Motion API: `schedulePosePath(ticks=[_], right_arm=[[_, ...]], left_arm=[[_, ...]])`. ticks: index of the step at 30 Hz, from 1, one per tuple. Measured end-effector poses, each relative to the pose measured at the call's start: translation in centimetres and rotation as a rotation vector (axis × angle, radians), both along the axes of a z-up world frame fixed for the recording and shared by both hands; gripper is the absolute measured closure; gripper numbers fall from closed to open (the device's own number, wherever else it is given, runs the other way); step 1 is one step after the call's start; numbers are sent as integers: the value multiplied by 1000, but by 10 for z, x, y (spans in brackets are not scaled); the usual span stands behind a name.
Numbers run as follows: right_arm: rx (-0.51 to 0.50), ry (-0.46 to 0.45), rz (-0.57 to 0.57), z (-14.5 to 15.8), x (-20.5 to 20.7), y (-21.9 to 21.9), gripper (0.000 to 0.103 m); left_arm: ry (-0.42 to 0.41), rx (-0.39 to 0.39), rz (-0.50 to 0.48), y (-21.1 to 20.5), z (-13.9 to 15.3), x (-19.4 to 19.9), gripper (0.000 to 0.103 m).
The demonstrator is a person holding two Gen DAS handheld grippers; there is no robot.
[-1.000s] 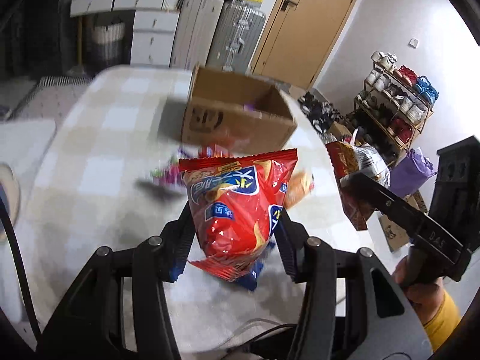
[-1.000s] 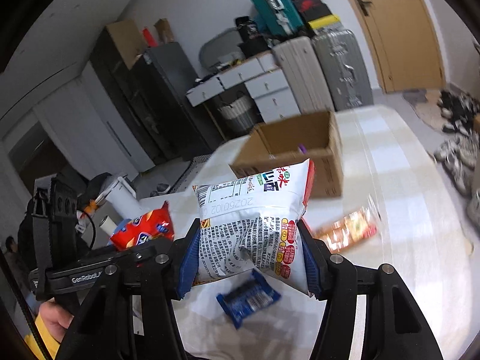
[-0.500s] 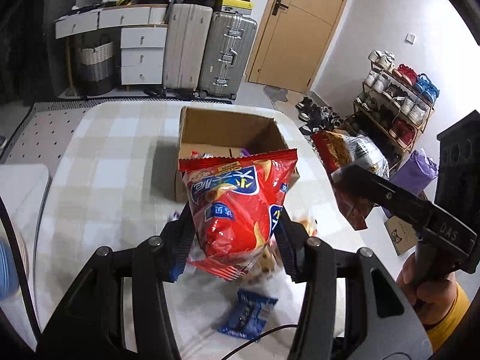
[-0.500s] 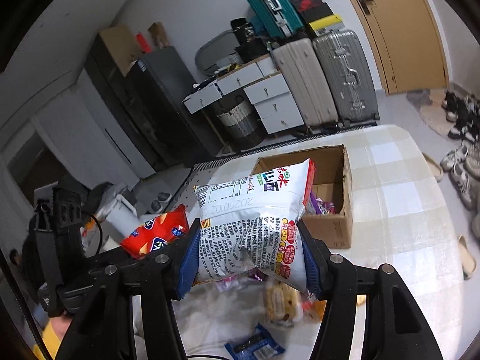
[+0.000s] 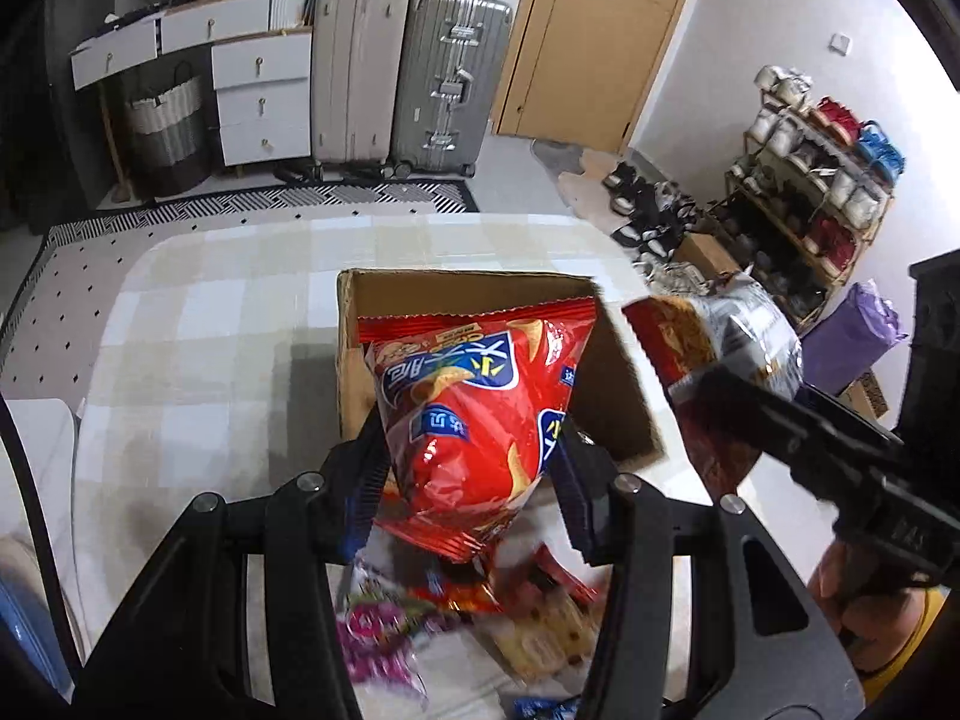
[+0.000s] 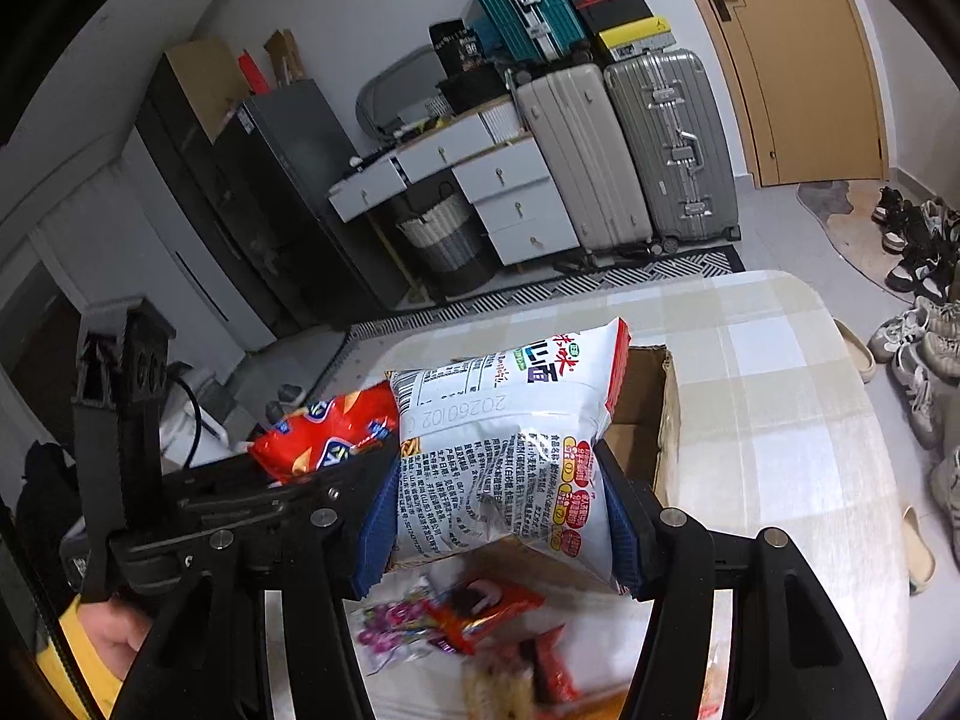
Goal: Organize snacks
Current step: 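Lower both held bags into the cardboard box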
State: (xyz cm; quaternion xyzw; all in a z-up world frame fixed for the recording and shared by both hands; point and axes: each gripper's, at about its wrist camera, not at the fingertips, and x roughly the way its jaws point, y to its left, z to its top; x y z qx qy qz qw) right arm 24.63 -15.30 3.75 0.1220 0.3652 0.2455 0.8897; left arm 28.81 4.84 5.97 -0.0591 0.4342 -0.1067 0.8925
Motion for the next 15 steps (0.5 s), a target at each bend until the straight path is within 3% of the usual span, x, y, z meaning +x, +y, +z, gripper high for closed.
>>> schedulePosePath(ticks=[4,8,13,15], right_arm=[[-2,34,21,-14,27,8,44],[15,72,29,-28,49,11,44],[-145,38,11,-40,62,23,44],[-146,59,33,-47,67,22,44]], left_arm=[[63,-53,33,6,-19,43,56],[100,-32,31,6,-41,74,56],[153,-37,5,10,-71,108,56],[158,-13,-1,11,-81,118,56]])
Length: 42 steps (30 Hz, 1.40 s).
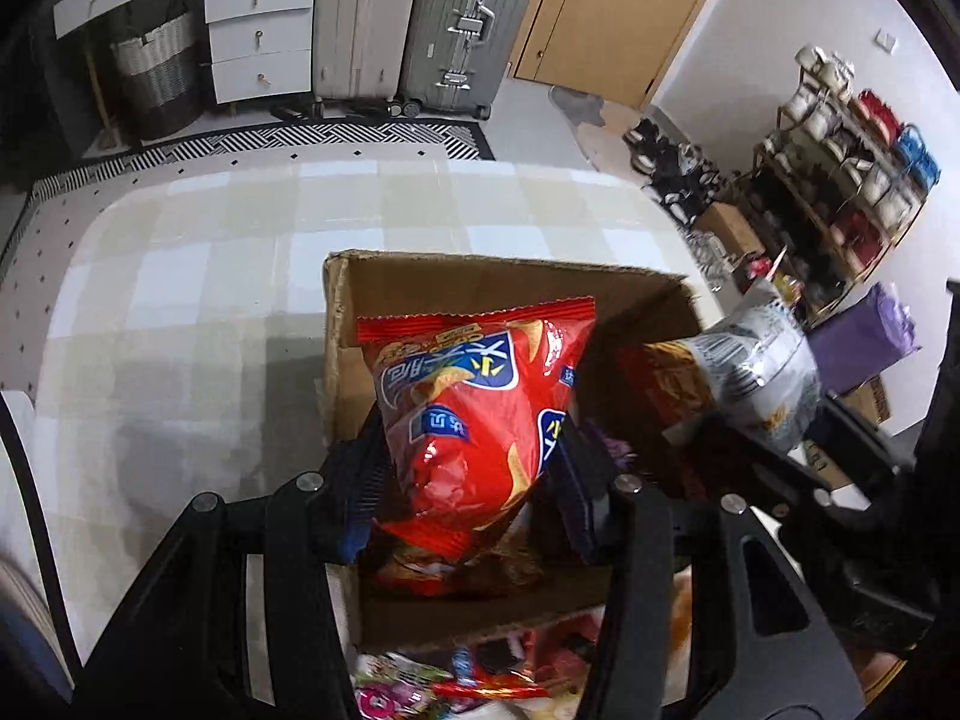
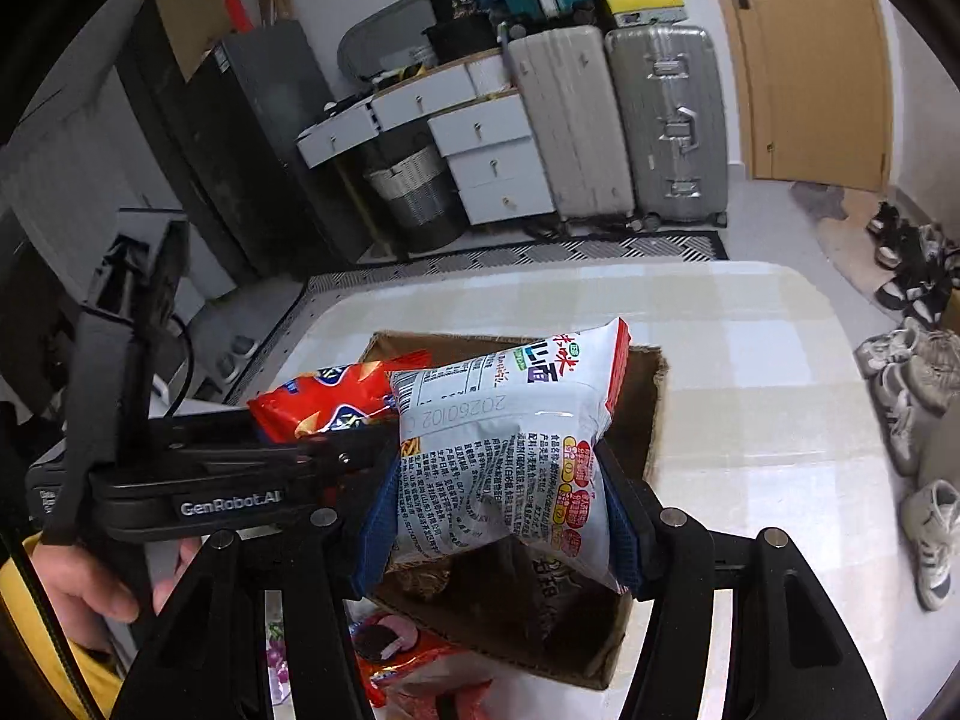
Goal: Organize snacks
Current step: 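Lower both held bags into the cardboard box, then open both grippers and release the bags into the box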
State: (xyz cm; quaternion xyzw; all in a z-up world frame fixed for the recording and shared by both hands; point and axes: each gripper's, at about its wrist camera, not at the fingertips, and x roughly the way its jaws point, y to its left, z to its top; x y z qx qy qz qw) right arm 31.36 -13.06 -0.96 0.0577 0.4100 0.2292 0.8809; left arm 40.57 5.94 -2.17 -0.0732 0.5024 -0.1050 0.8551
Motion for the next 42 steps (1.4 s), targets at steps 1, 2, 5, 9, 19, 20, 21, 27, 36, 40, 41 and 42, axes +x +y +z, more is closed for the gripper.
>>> schedulePosePath(ticks=[1,2,5,9,19,20,21,27,36,40,41,42], right_arm=[[-7,2,2,-2,3,0,44],[-17,1,0,-5,4,-1,44],[-8,16,0,-13,11,-3,44],[18,50,0,-22,19,-8,44],[22,45,19,-24,20,-10,44],[23,46,20,-25,20,-11,44],[23,45,20,-25,19,-11,44],[-13,38,26,-24,19,-5,43],[-45,43,18,-25,25,4,41],[-62,33,3,-23,23,5,41],[-65,29,0,-21,22,5,41],[-61,30,1,-20,20,5,41]], left_arm=[[6,1,-7,-1,-6,2,56],[10,3,-16,-2,-11,6,56],[1,27,-28,-9,-19,9,56],[-5,76,-42,-26,-26,9,56],[-2,73,-5,-24,-31,11,56],[-1,69,-5,-24,-32,11,56],[2,66,-4,-24,-31,9,56],[4,65,2,-21,-31,-3,54],[-8,46,-15,-16,-24,-16,47],[-15,36,4,-11,-20,-24,40],[-13,24,2,-10,-18,-27,40],[-13,19,1,-9,-18,-29,39]])
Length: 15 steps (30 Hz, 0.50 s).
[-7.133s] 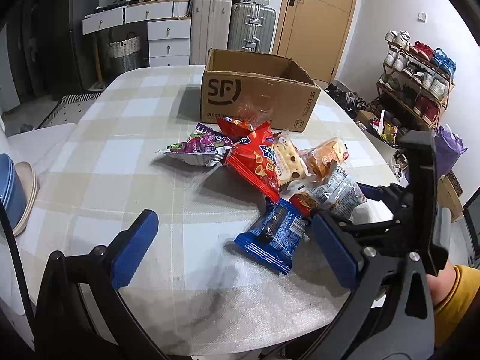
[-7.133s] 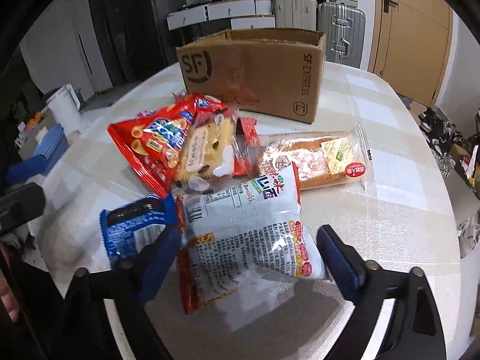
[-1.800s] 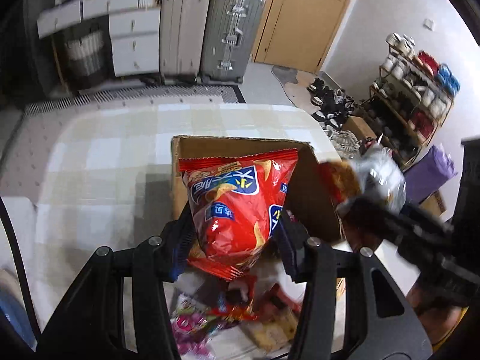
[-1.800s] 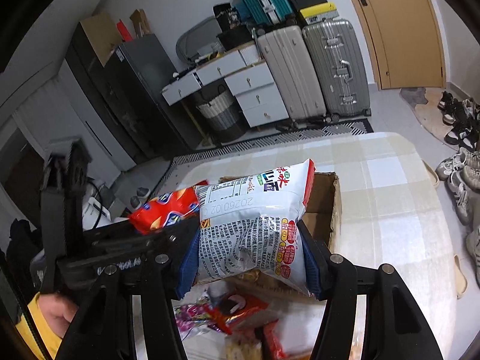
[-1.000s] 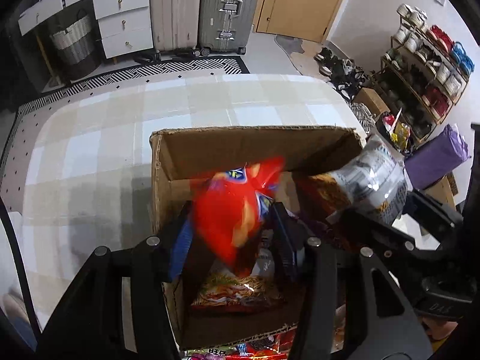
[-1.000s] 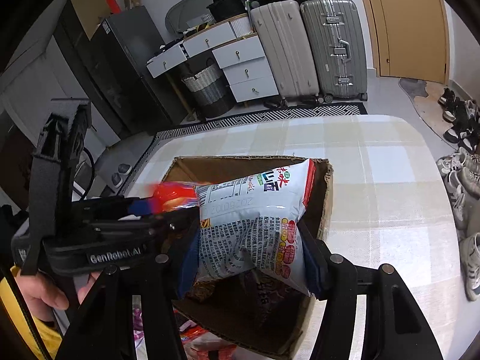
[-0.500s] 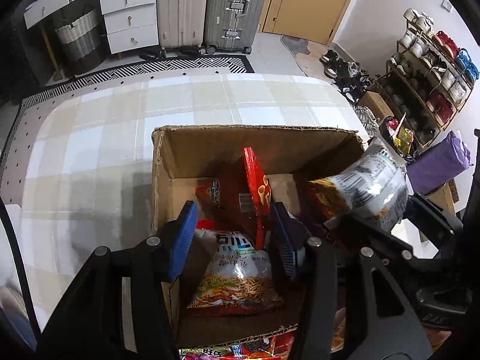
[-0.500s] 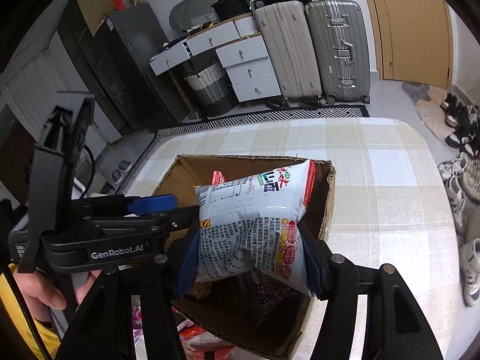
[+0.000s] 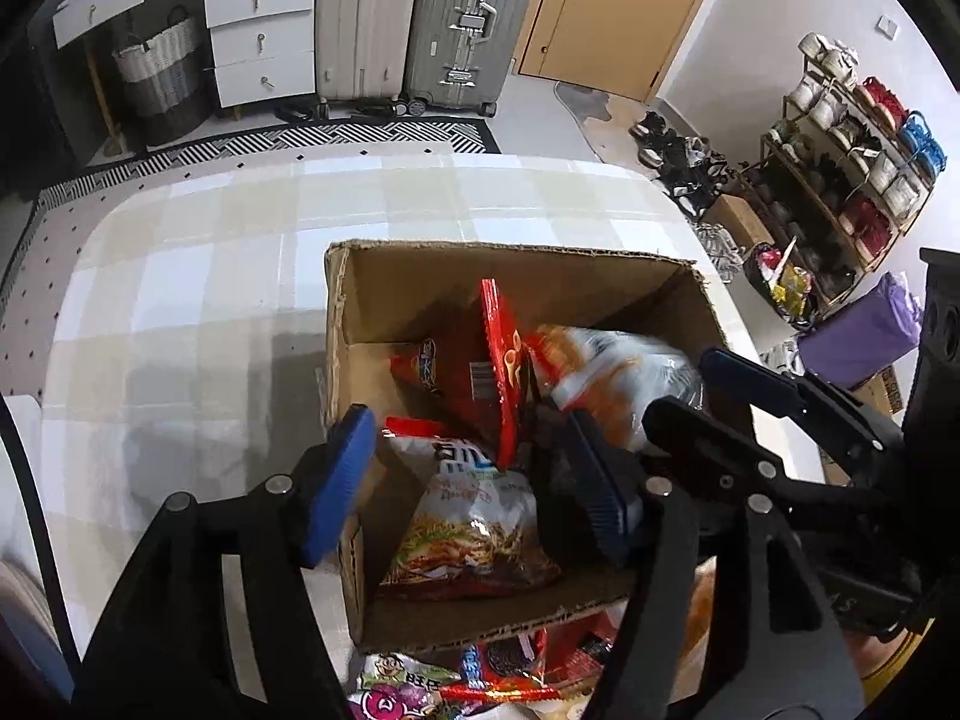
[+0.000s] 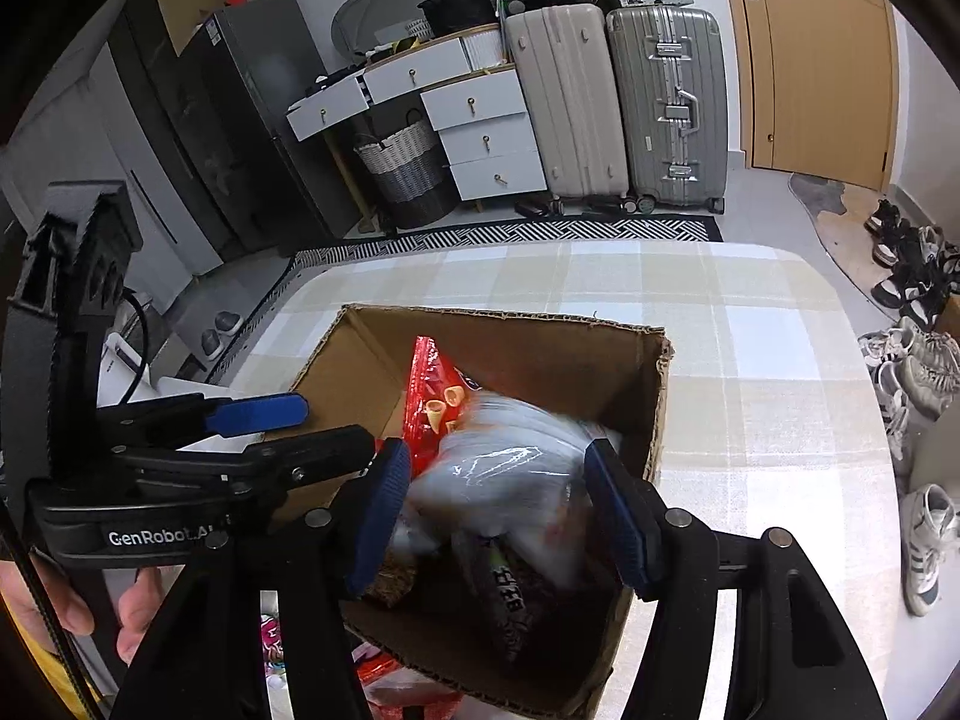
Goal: Organize snacks
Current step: 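Open both grippers and release the bags into the box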
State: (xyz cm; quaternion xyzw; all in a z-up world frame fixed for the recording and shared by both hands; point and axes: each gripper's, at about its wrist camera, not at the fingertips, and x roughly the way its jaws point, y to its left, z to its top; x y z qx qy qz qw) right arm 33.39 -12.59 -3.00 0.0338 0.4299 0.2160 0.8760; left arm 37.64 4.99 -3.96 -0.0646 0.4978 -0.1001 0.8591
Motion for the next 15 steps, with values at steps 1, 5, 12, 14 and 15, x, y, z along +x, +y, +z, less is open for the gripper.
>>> schedulePosePath(ticks=[1,5,12,14,15], right_arm=[[3,2,-1,1,-1,-1,41],[14,-3,-10,7,-8,-6,41],[31,-20,-19,26,-40,-17,41],[39,-16,-21,32,-50,-21,41],[40,-18,-20,35,-54,-24,41]], left_arm=[[-1,-2,-1,0,0,-2,39],[3,-11,5,2,4,-17,39],[-34,-7,36,-1,26,-60,23],[-32,-13,37,-3,33,-72,23],[-35,-14,42,-3,36,-81,23]])
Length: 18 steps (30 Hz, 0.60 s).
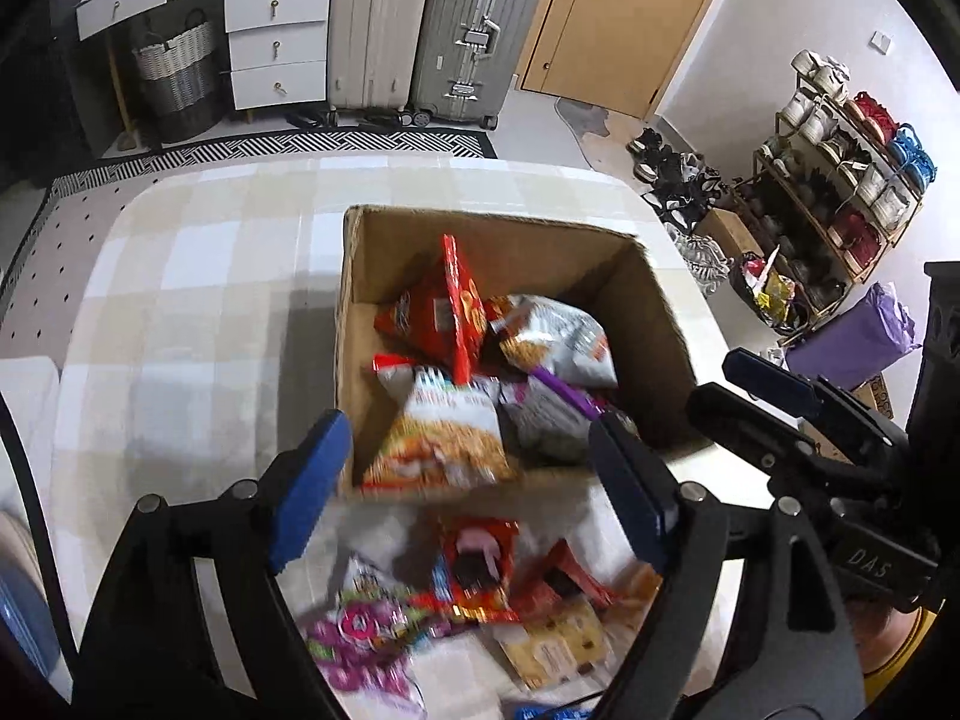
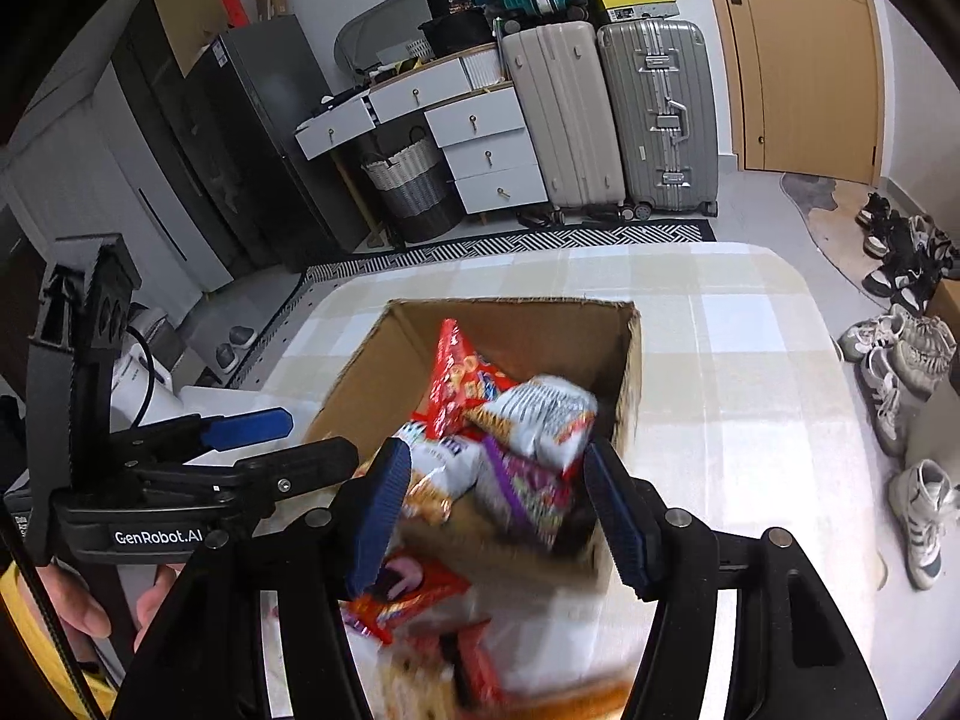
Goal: Organize snacks
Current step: 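Open both grippers and release the bags into the box, then withdraw both grippers from the box back over the remaining snacks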
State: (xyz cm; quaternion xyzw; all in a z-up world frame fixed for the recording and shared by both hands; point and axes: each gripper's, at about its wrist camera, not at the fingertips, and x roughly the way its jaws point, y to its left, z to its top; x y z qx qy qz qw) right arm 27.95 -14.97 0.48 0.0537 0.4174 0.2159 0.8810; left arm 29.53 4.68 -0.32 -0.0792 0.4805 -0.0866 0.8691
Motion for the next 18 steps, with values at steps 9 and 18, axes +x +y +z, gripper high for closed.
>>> schedulePosePath(ticks=[9,18], right_arm=[[65,-40,-38,24,-74,-21,27],[74,-99,-63,49,-150,-35,27]], left_arm=[[-96,26,17,-4,40,-80,22],[-170,-16,63,5,73,-173,20]])
